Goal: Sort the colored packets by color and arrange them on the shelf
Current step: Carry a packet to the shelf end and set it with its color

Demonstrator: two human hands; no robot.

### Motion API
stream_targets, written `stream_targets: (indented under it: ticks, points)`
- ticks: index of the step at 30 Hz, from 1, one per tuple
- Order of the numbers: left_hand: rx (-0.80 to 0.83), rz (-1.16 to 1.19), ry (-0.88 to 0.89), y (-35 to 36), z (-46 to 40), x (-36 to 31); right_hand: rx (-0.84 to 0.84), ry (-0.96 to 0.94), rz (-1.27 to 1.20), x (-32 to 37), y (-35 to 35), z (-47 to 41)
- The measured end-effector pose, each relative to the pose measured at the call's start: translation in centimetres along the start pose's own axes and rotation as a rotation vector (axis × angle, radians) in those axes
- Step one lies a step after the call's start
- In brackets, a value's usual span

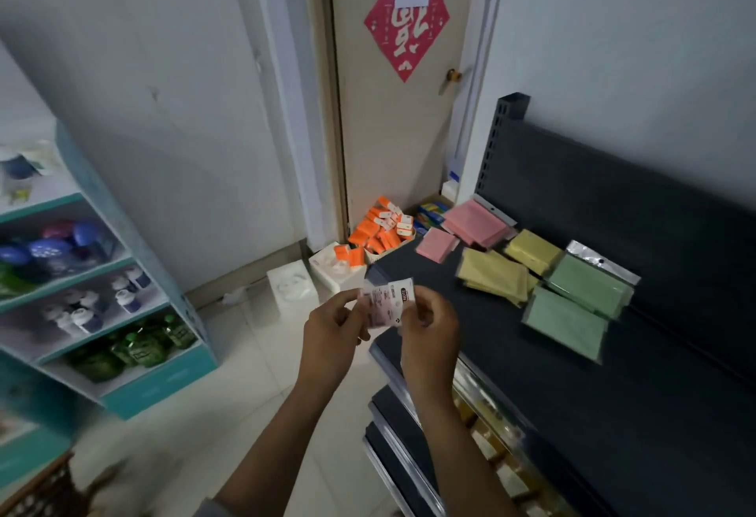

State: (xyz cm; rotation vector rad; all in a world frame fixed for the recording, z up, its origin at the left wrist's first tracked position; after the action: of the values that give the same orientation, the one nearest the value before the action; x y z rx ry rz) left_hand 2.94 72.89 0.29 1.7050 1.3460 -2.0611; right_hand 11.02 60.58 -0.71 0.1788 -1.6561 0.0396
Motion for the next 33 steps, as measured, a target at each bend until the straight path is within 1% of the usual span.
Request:
stream_targets:
  ticks: [3, 8, 12, 17, 21, 25, 30, 33]
  points:
    - [-0.026, 0.018, -0.025, -1.9, -1.7, 1.4, 0.044, 0.002, 0.005, -0.5, 2.9, -0.2]
    - [-0.084, 0.037, -0.01, -3.6, -5.8, 1.9, 0.094, 0.003, -0.004, -0.9, 6.9, -2.6]
    - [-0.072, 0.078, -0.06, -2.5, -9.8, 1.2, 0.062, 0.031, -0.035, -1.5, 9.2, -6.6]
    - [0.022, 0.054, -0.031, 0.5, -15.0, -0.8, -0.037, -0.008, -0.081, -1.7, 9.6, -11.9]
    - [0.113, 0.09, -0.01, 2.7, -17.3, -1.4, -0.137, -0.048, -0.042, -2.2, 8.9, -14.3]
    - [0.206, 0.107, 0.063, 3.8, -18.5, -1.9, -0.132, -0.105, 0.053, -2.0, 7.8, -14.8]
    - [0.272, 0.13, 0.189, 5.6, -20.7, -2.3, -0.14, -0.236, 0.281, -1.8, 6.3, -15.5]
    - [0.34, 0.1, 0.229, 7.3, -21.7, -2.2, -0.15, -0.212, 0.363, -2.0, 5.9, -15.6]
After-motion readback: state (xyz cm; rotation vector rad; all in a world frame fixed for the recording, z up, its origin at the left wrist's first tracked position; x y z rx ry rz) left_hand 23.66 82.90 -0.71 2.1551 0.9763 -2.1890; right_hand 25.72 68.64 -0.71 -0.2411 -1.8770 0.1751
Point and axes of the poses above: each hand's wrist, its own z-axis away from the middle knuckle, its own y-axis out of the palm, x = y × z, the point moved 3 cm from there along -z, towards the middle knuckle, and after that the axes turned 13 degrees about -z, right-handed, at the moved point
